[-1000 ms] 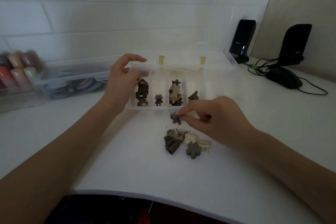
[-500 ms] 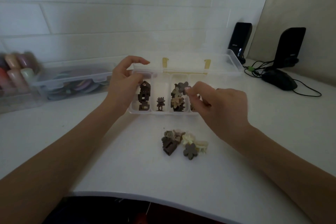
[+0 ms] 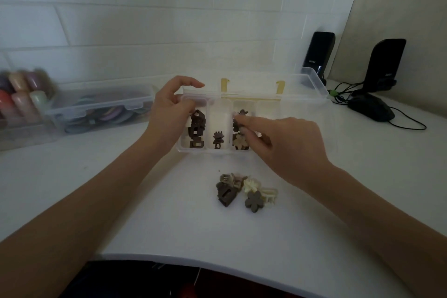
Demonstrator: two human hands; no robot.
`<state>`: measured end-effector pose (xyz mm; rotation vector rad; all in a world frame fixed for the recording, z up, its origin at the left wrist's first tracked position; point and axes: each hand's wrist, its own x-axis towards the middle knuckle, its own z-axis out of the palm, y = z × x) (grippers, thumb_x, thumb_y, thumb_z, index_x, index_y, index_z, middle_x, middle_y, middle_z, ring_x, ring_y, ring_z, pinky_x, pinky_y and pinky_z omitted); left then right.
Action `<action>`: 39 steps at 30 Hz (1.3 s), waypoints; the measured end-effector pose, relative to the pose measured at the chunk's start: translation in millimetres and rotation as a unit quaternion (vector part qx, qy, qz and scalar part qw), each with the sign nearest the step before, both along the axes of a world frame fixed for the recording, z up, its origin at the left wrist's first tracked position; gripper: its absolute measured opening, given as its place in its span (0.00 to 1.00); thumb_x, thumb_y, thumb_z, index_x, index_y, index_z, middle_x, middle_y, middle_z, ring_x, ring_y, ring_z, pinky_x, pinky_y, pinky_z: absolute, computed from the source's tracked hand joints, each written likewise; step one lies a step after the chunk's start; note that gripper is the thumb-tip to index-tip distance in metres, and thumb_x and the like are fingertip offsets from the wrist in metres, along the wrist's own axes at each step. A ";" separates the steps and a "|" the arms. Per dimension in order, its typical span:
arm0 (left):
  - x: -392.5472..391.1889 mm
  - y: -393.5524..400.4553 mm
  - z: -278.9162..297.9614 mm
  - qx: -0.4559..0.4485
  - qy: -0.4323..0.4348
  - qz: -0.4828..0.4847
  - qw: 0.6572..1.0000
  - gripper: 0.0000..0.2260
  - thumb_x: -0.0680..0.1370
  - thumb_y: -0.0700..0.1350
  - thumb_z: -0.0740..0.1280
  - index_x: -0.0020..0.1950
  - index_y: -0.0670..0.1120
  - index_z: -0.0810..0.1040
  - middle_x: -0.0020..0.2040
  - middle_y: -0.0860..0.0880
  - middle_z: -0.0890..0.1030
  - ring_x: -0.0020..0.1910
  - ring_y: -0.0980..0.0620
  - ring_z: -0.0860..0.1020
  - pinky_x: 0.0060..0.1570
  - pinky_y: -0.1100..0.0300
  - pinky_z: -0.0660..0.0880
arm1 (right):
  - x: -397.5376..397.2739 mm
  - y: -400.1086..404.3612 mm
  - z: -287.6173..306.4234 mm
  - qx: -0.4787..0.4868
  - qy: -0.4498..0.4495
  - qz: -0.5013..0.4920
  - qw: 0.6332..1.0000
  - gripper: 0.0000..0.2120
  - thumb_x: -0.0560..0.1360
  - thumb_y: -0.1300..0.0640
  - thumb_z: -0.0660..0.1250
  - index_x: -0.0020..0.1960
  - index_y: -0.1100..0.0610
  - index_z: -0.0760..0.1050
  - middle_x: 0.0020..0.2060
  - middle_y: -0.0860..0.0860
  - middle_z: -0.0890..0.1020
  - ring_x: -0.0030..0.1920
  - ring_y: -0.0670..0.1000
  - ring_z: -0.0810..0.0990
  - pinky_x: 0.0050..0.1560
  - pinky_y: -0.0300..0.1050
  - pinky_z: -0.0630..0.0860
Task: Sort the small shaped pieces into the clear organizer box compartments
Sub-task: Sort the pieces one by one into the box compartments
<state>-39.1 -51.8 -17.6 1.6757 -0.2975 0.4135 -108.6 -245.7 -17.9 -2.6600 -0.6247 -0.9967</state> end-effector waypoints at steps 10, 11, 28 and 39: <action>0.0 0.5 2.0 0.001 0.024 -0.017 1.000 0.13 0.64 0.42 0.65 0.44 0.58 0.78 0.40 0.41 0.78 0.39 0.47 0.72 0.41 0.54 0.70 | -8.8 -6.8 9.2 0.002 0.206 0.179 0.962 0.07 0.69 0.46 0.71 0.47 0.41 0.82 0.20 0.49 0.71 0.23 0.48 0.66 0.28 0.38 0.64; 0.2 0.9 1.9 0.000 0.026 -0.018 1.000 0.13 0.65 0.42 0.65 0.44 0.58 0.78 0.40 0.41 0.78 0.39 0.47 0.72 0.41 0.54 0.70 | -9.2 -7.7 10.4 0.007 0.215 0.181 0.960 0.07 0.69 0.46 0.71 0.47 0.41 0.82 0.21 0.50 0.72 0.23 0.48 0.66 0.28 0.37 0.64; 8.9 3.8 -2.2 0.000 0.020 -0.020 1.000 0.14 0.73 0.36 0.67 0.45 0.56 0.77 0.40 0.45 0.78 0.39 0.51 0.74 0.33 0.69 0.72 | -16.7 -10.1 12.6 -0.098 0.273 0.093 0.952 0.04 0.72 0.45 0.66 0.44 0.41 0.79 0.27 0.32 0.73 0.30 0.38 0.72 0.29 0.37 0.64; 8.6 4.2 -2.1 0.001 0.024 -0.026 0.999 0.12 0.72 0.38 0.68 0.45 0.57 0.78 0.42 0.43 0.78 0.40 0.49 0.73 0.35 0.61 0.71 | -20.8 1.9 4.6 -0.093 0.288 0.105 0.947 0.12 0.78 0.45 0.57 0.58 0.40 0.74 0.26 0.34 0.70 0.27 0.34 0.71 0.33 0.32 0.69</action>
